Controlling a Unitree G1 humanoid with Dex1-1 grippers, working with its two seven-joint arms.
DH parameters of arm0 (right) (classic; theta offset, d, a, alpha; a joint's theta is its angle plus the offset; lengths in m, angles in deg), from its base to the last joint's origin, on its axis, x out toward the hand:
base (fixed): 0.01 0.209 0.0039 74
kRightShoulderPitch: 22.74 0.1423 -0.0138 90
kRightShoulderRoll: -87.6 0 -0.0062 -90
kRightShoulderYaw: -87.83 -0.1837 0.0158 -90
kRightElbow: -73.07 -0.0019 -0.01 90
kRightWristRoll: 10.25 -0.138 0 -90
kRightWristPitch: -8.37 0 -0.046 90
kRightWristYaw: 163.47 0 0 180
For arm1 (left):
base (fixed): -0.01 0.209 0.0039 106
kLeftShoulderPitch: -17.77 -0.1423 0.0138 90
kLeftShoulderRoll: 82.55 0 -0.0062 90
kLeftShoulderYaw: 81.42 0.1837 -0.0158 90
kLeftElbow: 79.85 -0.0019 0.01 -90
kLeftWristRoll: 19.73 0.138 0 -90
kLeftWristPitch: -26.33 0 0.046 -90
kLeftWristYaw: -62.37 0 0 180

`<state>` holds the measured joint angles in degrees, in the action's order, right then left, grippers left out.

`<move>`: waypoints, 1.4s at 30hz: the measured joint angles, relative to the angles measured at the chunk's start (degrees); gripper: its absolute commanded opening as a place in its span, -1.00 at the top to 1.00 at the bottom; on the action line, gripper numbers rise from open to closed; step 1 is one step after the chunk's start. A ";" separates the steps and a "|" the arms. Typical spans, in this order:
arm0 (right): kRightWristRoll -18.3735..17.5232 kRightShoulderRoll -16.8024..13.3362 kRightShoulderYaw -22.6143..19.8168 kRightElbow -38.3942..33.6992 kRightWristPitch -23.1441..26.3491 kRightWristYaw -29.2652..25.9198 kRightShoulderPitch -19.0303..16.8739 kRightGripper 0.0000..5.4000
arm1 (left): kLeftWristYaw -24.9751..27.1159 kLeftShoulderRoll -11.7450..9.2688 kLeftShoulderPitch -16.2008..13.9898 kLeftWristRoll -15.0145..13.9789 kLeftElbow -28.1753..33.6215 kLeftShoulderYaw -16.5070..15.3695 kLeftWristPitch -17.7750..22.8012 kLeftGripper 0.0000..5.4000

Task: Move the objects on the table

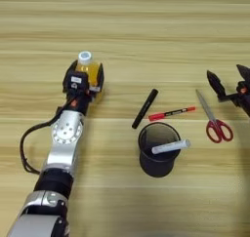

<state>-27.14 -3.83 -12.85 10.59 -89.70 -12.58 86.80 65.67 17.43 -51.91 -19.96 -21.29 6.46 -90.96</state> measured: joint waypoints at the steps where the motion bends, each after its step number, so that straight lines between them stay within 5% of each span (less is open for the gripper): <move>1: 0.00 0.10 0.00 0.06 -0.02 0.03 0.02 -1.00 | 0.12 -0.01 0.75 0.01 -0.01 0.03 0.00 -0.26; 10: -0.06 0.83 -0.04 0.17 -0.24 0.44 0.03 -1.00 | 1.42 0.53 5.90 0.30 -5.25 1.27 -0.36 -0.26; 21: -0.13 1.51 -0.22 0.11 -0.33 1.27 0.25 -1.00 | 3.39 4.31 10.48 1.43 -14.64 4.11 -2.27 -0.26; 28: -0.18 1.73 -0.35 0.07 -0.37 1.35 0.29 -1.00 | 4.24 6.68 12.23 2.38 -18.96 5.36 -3.16 -0.26; 42: -0.24 1.89 -0.65 -0.10 -0.39 1.33 0.34 -1.00 | 4.88 7.45 13.16 2.15 -24.18 4.25 -3.71 -0.26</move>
<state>-27.38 -1.94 -13.50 10.49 -90.09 -11.24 87.13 70.55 24.87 -38.75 -17.81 -45.47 10.71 -94.67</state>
